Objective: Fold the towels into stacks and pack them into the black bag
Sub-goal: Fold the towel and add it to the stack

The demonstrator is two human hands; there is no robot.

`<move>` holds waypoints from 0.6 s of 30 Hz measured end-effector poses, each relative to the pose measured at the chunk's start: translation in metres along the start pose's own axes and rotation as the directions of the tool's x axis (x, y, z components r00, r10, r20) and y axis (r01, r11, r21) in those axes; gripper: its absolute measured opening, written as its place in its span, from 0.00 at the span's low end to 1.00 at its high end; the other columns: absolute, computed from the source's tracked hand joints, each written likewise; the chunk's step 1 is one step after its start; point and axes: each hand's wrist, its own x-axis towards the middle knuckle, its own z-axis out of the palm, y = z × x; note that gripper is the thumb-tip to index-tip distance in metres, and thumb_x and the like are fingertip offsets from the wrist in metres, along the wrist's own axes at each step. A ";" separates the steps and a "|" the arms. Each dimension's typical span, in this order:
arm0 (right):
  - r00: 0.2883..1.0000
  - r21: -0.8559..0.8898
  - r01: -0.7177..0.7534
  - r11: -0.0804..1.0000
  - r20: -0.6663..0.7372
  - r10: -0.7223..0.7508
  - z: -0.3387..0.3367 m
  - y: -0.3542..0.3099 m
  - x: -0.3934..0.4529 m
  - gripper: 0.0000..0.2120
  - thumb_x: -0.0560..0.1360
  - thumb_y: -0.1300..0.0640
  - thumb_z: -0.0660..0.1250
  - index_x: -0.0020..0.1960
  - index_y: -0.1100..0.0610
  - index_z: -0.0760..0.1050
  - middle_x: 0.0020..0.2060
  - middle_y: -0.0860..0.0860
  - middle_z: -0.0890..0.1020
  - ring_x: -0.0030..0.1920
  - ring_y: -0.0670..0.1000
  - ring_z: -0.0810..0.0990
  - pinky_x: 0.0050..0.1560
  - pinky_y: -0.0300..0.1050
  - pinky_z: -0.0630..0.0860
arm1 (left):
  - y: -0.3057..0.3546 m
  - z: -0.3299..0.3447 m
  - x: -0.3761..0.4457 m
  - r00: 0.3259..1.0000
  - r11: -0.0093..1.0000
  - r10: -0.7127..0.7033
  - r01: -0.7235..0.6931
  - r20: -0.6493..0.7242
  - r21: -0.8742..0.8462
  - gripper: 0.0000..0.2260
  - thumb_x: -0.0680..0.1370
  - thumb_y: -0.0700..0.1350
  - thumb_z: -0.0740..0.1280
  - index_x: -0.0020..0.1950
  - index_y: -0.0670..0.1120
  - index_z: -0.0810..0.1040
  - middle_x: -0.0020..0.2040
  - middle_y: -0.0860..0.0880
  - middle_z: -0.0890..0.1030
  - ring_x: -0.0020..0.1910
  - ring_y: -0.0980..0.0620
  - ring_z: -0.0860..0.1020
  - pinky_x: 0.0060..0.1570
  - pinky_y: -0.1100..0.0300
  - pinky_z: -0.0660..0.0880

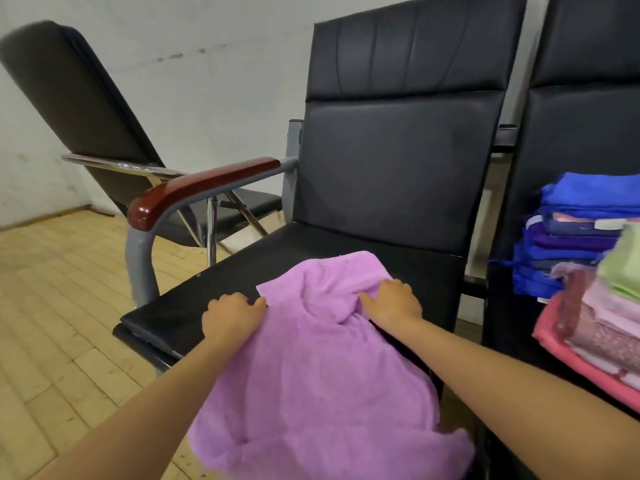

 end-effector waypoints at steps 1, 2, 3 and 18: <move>1.000 -0.005 -0.013 1.000 -0.022 0.013 0.004 0.000 0.011 0.22 0.78 0.42 0.60 0.60 0.59 0.74 0.62 0.56 0.74 0.63 0.57 0.71 0.52 0.49 0.73 | 0.005 0.007 0.010 1.000 0.996 -0.004 0.002 0.014 0.085 0.26 0.77 0.66 0.56 0.59 0.48 0.79 0.57 0.46 0.79 0.58 0.44 0.75 0.59 0.48 0.73; 0.999 0.001 -0.030 1.000 -0.041 0.030 0.008 0.000 0.023 0.23 0.78 0.41 0.60 0.60 0.59 0.74 0.62 0.56 0.74 0.63 0.57 0.71 0.53 0.49 0.73 | 0.012 0.012 0.018 1.000 0.990 -0.007 0.003 0.028 0.138 0.28 0.76 0.68 0.56 0.61 0.48 0.78 0.60 0.45 0.77 0.61 0.44 0.73 0.61 0.48 0.71; 0.997 0.012 -0.049 0.999 -0.061 0.049 0.011 0.001 0.034 0.24 0.78 0.40 0.60 0.61 0.59 0.74 0.62 0.57 0.74 0.63 0.57 0.71 0.54 0.49 0.72 | 0.020 0.016 0.025 0.999 0.987 -0.006 -0.002 0.044 0.162 0.30 0.75 0.69 0.58 0.63 0.47 0.76 0.62 0.45 0.76 0.63 0.43 0.72 0.62 0.48 0.69; 0.968 -0.108 0.100 0.989 -0.219 -0.122 0.025 0.020 0.118 0.11 0.76 0.49 0.63 0.49 0.56 0.76 0.53 0.54 0.75 0.57 0.56 0.71 0.49 0.49 0.70 | 0.059 0.006 0.143 0.944 0.546 -0.330 0.196 0.006 -0.815 0.17 0.82 0.41 0.58 0.70 0.36 0.68 0.66 0.39 0.74 0.65 0.42 0.74 0.55 0.57 0.73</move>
